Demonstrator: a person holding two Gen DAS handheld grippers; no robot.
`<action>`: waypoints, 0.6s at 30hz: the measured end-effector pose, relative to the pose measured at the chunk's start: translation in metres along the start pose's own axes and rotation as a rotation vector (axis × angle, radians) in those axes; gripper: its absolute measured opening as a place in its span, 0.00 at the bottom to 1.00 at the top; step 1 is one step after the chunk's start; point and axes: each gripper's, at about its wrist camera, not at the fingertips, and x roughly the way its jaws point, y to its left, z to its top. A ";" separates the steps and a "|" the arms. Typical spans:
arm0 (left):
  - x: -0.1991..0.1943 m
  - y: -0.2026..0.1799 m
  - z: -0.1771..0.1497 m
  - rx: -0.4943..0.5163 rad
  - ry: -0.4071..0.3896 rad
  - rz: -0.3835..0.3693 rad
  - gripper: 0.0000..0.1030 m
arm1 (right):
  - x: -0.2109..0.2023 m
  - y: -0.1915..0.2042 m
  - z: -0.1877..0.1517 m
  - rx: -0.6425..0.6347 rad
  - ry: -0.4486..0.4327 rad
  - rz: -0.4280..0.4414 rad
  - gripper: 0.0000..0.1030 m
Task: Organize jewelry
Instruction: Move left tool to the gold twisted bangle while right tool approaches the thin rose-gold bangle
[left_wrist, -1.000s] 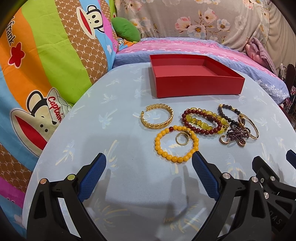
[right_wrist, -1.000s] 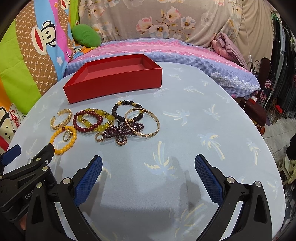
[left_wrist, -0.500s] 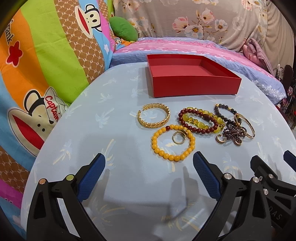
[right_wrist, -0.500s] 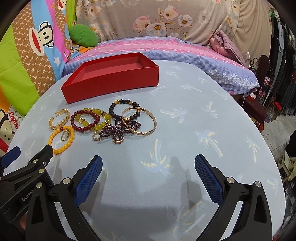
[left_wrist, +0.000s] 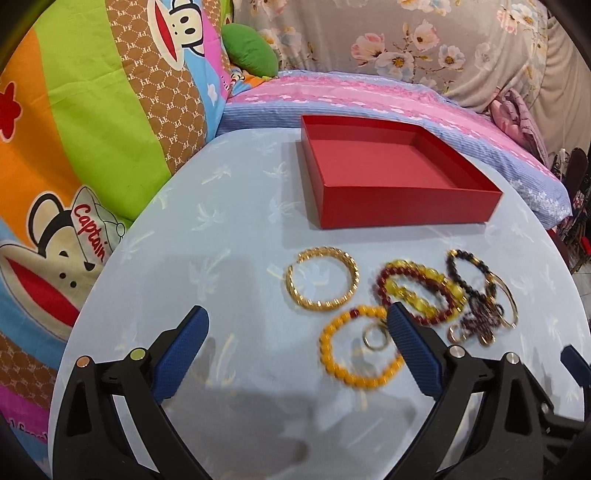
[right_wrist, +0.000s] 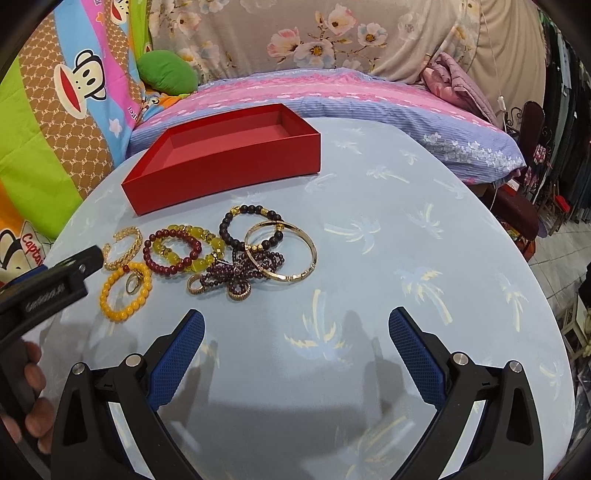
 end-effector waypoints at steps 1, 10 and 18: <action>0.005 0.001 0.003 -0.001 0.006 -0.001 0.90 | 0.001 0.001 0.002 -0.001 0.002 0.001 0.94; 0.040 -0.010 0.011 0.046 0.064 -0.003 0.80 | 0.014 0.001 0.011 0.008 0.023 0.010 0.94; 0.046 -0.010 0.014 0.022 0.059 -0.038 0.59 | 0.025 -0.001 0.013 0.027 0.054 0.031 0.93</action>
